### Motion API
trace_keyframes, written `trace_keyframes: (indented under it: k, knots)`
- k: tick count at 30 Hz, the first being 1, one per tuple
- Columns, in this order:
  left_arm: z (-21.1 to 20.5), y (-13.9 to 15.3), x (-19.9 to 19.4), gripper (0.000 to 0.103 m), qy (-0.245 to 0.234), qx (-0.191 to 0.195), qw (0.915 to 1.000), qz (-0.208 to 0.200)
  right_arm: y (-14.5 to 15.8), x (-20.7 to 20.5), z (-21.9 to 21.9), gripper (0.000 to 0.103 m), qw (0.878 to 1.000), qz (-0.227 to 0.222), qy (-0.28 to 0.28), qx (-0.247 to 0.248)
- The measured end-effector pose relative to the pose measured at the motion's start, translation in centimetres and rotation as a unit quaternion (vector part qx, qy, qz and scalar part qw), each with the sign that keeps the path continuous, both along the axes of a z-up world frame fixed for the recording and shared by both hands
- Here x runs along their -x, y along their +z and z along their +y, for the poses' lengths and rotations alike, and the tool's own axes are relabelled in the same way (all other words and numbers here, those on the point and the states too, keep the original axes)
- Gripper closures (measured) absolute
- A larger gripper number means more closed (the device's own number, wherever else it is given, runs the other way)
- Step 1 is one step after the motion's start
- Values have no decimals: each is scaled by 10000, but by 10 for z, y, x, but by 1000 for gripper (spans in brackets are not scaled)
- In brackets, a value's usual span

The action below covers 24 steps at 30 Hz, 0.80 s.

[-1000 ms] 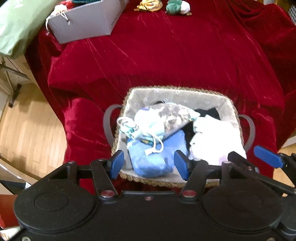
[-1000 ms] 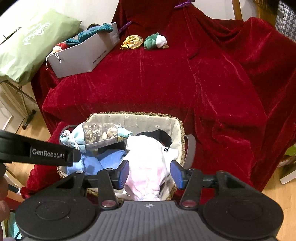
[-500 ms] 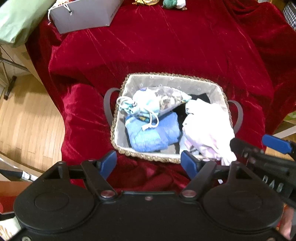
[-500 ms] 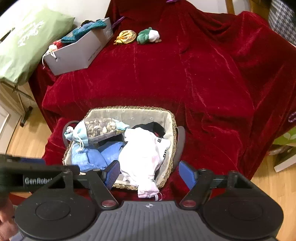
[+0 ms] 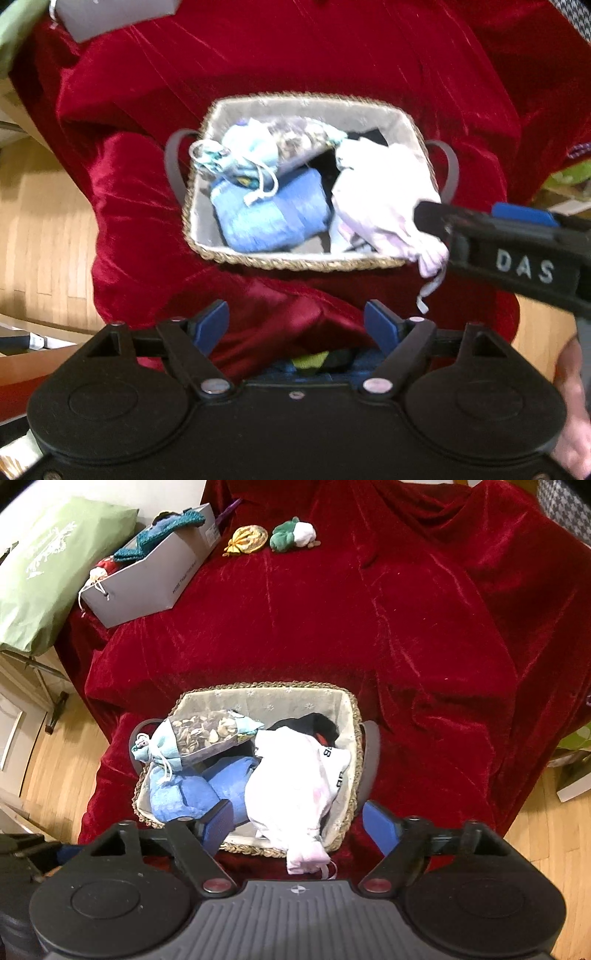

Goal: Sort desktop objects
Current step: 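Withdraw both open tools from the basket toward the yellow pouch and plush toy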

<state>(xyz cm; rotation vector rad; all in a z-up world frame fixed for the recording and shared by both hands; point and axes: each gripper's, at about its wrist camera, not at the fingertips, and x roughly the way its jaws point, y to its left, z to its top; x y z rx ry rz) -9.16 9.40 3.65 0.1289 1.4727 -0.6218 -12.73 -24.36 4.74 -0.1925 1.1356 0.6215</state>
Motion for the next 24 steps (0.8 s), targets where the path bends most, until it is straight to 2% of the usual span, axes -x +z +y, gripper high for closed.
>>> trace_keyframes:
  k: [6, 11, 13, 20, 24]
  knots:
    - [-1, -9, -15, 25, -336, -103, 9967, 731, -3, -14, 15, 23, 9993, 349, 121, 50]
    - [-4, -27, -31, 25, -533, -417, 9832, 1696, -6, -34, 28, 23, 9963, 827, 191, 120]
    - [-5, -31, -36, 25, -577, -581, 9780, 1920, -7, -44, 33, 23, 9939, 1063, 241, 151]
    - [-16, -27, -59, 25, -864, -885, 9701, 2090, -6, -81, 52, 23, 9819, 1839, 342, 301]
    - [-23, -20, -85, 25, -858, -1023, 9727, 1896, -3, -106, 67, 19, 9786, 1954, 436, 474]
